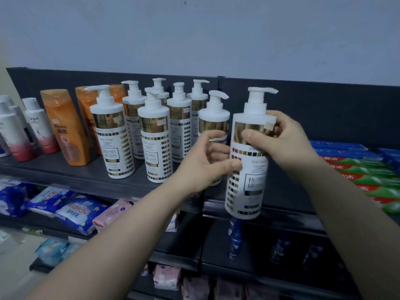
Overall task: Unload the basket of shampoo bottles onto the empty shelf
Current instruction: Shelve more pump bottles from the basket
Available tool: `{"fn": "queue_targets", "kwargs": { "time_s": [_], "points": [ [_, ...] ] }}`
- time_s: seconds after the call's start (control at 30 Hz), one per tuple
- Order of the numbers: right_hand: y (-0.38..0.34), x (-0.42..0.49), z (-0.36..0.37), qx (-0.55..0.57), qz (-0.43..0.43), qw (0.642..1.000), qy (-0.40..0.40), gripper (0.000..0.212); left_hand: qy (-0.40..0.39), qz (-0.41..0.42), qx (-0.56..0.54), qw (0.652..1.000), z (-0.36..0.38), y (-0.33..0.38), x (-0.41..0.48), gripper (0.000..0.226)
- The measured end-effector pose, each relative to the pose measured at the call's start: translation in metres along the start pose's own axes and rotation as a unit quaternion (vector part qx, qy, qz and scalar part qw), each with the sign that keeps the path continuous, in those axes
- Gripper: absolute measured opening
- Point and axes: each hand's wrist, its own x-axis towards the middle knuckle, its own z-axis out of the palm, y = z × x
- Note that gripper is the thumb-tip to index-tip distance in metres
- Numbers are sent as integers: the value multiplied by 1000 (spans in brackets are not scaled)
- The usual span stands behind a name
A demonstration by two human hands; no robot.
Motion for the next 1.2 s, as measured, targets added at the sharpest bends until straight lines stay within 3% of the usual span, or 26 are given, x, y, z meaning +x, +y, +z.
{"fn": "queue_targets", "kwargs": {
  "time_s": [0.1,0.17,0.27,0.33,0.53,0.73,0.97,1.2],
  "points": [
    [7,18,-17,-3,15,998,54,70,175,44,88,980,-14,-12,9,48],
    [15,31,-20,-11,22,997,73,72,234,22,173,956,-18,-23,17,54],
    [32,53,-16,-24,33,995,87,67,189,-55,205,959,-19,-39,31,86],
    [45,69,-10,-25,39,995,90,63,157,-71,192,966,-18,-47,37,95],
    [75,110,16,4,42,996,84,68,141,-78,212,964,-15,-58,42,77],
    [80,137,46,2,25,998,50,76,139,-80,212,964,-15,-59,41,74],
    [82,142,53,-39,36,998,-15,64,135,-78,196,968,-15,-63,40,76],
    [79,61,24,-195,15,981,16,64,127,-21,195,972,-12,-66,14,71]
  ]
}}
